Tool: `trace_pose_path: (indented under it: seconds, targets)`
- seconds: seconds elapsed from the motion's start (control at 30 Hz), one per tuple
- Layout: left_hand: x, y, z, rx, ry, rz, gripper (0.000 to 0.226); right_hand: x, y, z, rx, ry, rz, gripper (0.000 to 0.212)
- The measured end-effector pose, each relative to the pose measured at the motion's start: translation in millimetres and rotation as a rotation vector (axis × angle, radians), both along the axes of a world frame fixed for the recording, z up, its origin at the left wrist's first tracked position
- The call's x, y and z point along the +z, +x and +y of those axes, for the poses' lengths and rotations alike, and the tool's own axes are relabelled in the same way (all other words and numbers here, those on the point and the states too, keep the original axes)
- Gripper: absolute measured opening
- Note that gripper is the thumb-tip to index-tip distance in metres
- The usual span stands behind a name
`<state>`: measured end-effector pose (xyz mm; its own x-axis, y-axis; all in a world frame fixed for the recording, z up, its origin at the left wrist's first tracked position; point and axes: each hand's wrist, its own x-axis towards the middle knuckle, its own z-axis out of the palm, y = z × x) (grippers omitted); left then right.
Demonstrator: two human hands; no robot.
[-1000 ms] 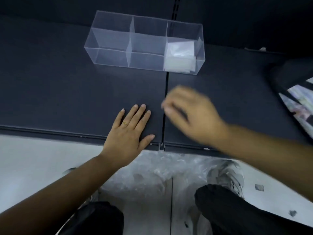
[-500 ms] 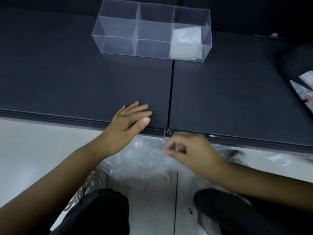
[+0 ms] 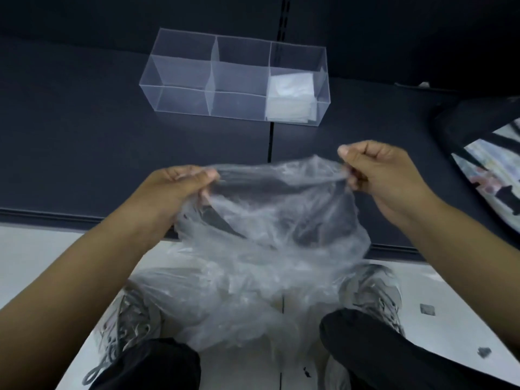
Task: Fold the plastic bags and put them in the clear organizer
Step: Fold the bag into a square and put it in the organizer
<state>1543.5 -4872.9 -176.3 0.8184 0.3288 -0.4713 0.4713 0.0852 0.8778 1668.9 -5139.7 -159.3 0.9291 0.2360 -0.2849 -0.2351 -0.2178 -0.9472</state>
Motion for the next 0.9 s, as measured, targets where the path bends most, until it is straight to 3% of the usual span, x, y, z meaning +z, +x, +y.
trace_pose_path:
  seconds: [0.03, 0.1, 0.2, 0.27, 0.33, 0.4, 0.5, 0.6, 0.67, 0.77, 0.83, 0.9]
  targets:
    - [-3, 5, 1, 0.104, -0.115, 0.009, 0.022, 0, 2, -2, -0.027, 0.065, 0.014, 0.007]
    - [-10, 14, 4, 0.215, -0.325, 0.001, 0.021, 4, 0, -9, 0.022, 0.094, -0.076, 0.022]
    - [-11, 16, 4, 0.043, -0.397, -0.089, 0.042, 12, -24, -15, 0.339, -0.182, -0.474, 0.057]
    - [-13, 13, 1, 0.012, -0.238, -0.140, 0.078, 9, -39, -9, 0.535, -0.403, -0.717, 0.079]
    - [-13, 4, -6, 0.053, 0.122, -0.172, 0.104, 2, -45, 3, 0.694, -0.576, -0.813, 0.094]
    - [-12, -4, -16, -0.022, 0.334, -0.258, 0.103, -5, -46, 19, 0.743, -0.611, -0.829, 0.099]
    - [-15, -11, -24, -0.065, 0.335, -0.262, 0.098, -19, -54, 41, 0.738, -0.540, -1.054, 0.077]
    - [-18, -15, -23, -0.042, 0.398, -0.250, 0.087, -43, -62, 48, 0.939, -0.624, -1.233, 0.068]
    - [-17, -17, -22, -0.058, 0.451, -0.232, 0.084, -51, -59, 43, 0.951, -0.701, -1.175, 0.060]
    - [-11, -18, -23, -0.106, 0.629, -0.296, 0.093, -44, -51, 42, 0.740, -0.606, -1.047, 0.016]
    - [-4, -18, -25, -0.151, 0.889, -0.430, 0.091, -29, -47, 45, 0.575, -0.401, -0.647, 0.012]
    - [3, -19, -32, -0.121, 1.044, -0.602, 0.084, -12, -41, 46, 0.391, 0.024, -0.099, 0.018]
